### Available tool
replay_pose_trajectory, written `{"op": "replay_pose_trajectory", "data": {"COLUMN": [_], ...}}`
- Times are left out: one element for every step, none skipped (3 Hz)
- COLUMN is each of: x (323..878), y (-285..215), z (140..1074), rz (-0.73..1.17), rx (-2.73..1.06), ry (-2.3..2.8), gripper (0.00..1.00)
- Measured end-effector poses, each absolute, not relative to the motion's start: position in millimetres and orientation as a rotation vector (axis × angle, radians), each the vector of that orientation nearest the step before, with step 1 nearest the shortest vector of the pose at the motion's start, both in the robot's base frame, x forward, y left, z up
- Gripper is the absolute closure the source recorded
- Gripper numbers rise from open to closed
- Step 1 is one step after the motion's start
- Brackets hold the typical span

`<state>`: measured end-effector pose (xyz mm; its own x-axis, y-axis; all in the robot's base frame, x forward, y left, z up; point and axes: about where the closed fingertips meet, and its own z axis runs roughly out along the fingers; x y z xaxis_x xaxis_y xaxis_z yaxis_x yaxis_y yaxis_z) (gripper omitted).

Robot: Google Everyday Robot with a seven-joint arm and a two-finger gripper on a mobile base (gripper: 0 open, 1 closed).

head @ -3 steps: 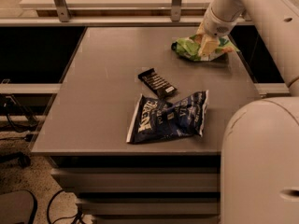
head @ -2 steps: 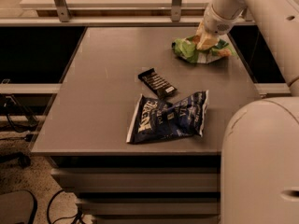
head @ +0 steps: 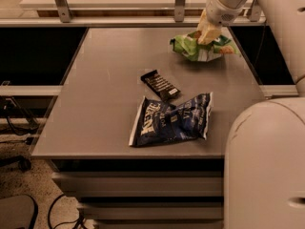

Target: Move green rice chip bag near blue chip bag

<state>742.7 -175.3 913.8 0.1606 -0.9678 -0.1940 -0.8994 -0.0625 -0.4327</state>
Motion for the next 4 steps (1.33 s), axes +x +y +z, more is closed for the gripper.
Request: {"op": "replay_pose_trajectory", "data": {"x": [738, 729, 715, 674], "y": [-171, -169, -178, -208], "z": [940, 965, 981, 993], "rz": [-0.225, -0.258, -0.284, -0.295], "rx": [-2.002, -2.026, -2.047, -2.054], "ry": [1.708, 1.654, 1.638, 1.681], "gripper": [1.0, 1.0, 1.0, 1.0]}}
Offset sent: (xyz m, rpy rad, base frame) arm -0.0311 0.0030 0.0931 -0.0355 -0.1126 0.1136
